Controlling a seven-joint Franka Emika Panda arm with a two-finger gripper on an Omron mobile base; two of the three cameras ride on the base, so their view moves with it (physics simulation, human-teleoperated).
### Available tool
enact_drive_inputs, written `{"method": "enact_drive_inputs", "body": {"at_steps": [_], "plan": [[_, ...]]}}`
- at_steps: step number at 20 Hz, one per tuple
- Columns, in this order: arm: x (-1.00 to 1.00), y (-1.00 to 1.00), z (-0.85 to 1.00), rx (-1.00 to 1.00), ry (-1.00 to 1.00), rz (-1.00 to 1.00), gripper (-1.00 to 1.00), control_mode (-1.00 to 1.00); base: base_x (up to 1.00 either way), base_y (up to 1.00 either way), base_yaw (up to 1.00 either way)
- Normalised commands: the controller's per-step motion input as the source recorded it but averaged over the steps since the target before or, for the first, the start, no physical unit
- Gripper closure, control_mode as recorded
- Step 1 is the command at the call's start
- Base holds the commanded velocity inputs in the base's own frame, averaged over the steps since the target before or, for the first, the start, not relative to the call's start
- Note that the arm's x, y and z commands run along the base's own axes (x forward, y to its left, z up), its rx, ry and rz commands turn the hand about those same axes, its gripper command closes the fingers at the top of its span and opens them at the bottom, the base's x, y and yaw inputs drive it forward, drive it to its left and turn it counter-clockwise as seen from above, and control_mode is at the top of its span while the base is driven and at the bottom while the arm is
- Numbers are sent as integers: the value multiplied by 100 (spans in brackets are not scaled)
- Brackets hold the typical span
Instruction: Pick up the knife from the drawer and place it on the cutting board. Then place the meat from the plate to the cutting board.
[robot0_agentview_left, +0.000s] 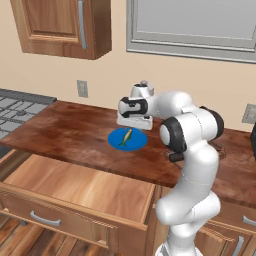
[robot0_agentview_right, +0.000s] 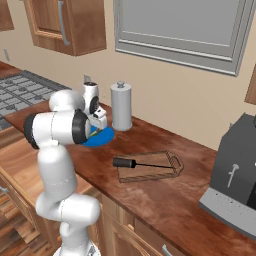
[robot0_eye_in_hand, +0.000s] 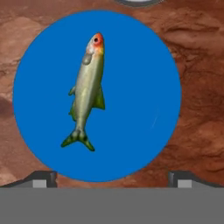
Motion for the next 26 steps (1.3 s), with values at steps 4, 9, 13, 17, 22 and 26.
{"method": "enact_drive_inputs", "body": {"at_steps": [4,9,13,17,22,26], "plan": [[30,1,-12,0,2,-3,-100,-100,0,0,0],[27,0,-12,0,2,-3,-100,-100,0,0,0],[11,1,-19,0,3,-2,-100,-100,0,0,0],[0,3,-22,0,0,-1,-100,-100,0,0,0],[5,6,-19,0,0,-1,-100,-100,0,0,0],[12,10,-22,0,0,-1,-100,-100,0,0,0]]}}
